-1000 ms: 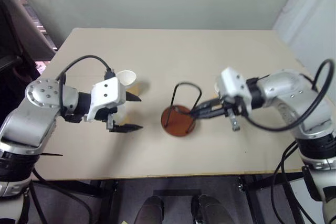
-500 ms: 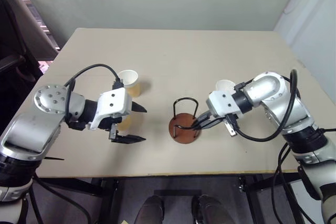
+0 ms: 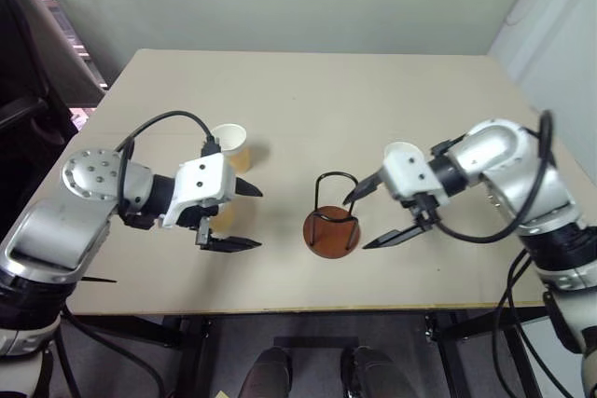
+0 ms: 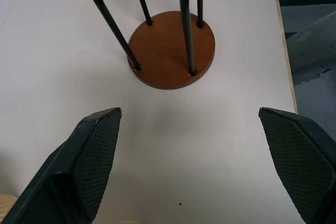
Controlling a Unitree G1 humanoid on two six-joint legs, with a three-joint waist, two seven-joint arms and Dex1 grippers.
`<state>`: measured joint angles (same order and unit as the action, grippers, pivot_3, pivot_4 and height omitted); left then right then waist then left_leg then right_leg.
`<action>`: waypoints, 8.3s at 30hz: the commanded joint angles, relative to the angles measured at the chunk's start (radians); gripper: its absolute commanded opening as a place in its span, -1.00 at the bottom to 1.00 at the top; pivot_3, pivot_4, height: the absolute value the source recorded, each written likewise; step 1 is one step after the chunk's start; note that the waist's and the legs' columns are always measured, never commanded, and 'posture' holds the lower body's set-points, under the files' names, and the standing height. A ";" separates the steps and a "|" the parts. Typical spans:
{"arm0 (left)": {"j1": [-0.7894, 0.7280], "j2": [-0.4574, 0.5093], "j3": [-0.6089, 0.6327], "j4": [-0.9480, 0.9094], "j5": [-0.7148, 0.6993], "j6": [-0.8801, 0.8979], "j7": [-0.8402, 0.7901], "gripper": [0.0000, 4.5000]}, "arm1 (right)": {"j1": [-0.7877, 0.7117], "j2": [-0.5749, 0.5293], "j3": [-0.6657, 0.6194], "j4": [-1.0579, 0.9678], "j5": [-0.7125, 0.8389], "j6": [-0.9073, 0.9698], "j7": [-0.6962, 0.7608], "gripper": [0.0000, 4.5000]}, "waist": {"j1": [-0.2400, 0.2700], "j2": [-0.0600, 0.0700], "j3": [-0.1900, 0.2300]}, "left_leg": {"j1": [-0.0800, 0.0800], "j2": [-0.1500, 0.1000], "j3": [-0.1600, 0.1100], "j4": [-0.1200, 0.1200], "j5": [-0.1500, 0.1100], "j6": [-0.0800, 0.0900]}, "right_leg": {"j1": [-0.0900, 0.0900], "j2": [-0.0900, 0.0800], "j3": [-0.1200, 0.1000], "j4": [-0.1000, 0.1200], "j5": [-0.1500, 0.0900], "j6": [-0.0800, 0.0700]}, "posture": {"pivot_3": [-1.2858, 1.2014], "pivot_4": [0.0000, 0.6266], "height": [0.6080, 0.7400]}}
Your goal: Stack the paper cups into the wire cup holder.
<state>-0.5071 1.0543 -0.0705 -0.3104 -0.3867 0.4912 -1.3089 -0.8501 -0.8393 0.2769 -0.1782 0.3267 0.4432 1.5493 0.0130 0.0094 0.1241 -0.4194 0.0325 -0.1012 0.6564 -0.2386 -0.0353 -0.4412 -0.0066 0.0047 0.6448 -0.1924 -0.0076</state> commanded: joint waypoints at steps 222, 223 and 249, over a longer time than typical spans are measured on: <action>-0.919 -0.474 -0.226 1.299 0.307 -0.871 -0.304 -0.99 | 0.547 -0.317 -0.823 -0.514 0.763 0.427 -0.853 1.00 | 0.031 0.002 -0.001 | -0.007 -0.021 0.028 0.031 -0.024 0.027 | 0.004 -0.014 0.030 -0.002 -0.019 0.054 | 0.03 -0.52 1.00; -0.919 -0.466 -0.270 1.225 0.225 -0.857 -0.306 -0.99 | 0.551 -0.320 -0.840 -0.511 0.766 0.429 -0.846 1.00 | 0.033 0.002 -0.001 | -0.009 -0.021 0.027 0.032 -0.024 0.028 | 0.004 -0.015 0.031 -0.002 -0.019 0.054 | 0.03 -0.52 1.00; -1.122 -0.389 -1.088 0.891 -0.364 -1.154 -0.306 -0.99 | 0.812 -0.326 -1.254 -0.637 0.792 0.584 -0.836 1.00 | 0.026 0.006 -0.001 | -0.002 -0.020 0.032 0.042 -0.042 0.046 | 0.014 -0.016 0.033 -0.002 -0.021 0.058 | 0.03 -0.52 1.00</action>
<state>-1.5907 0.6636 -1.1625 0.5645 -0.7399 -0.6353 -1.5784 -0.0401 -1.1667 -0.9288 -0.8016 1.0987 1.0263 0.7304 0.0393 0.0153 0.1230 -0.4213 0.0124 -0.0690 0.6984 -0.2806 0.0104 -0.4270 -0.0221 0.0375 0.6423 -0.2135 0.0506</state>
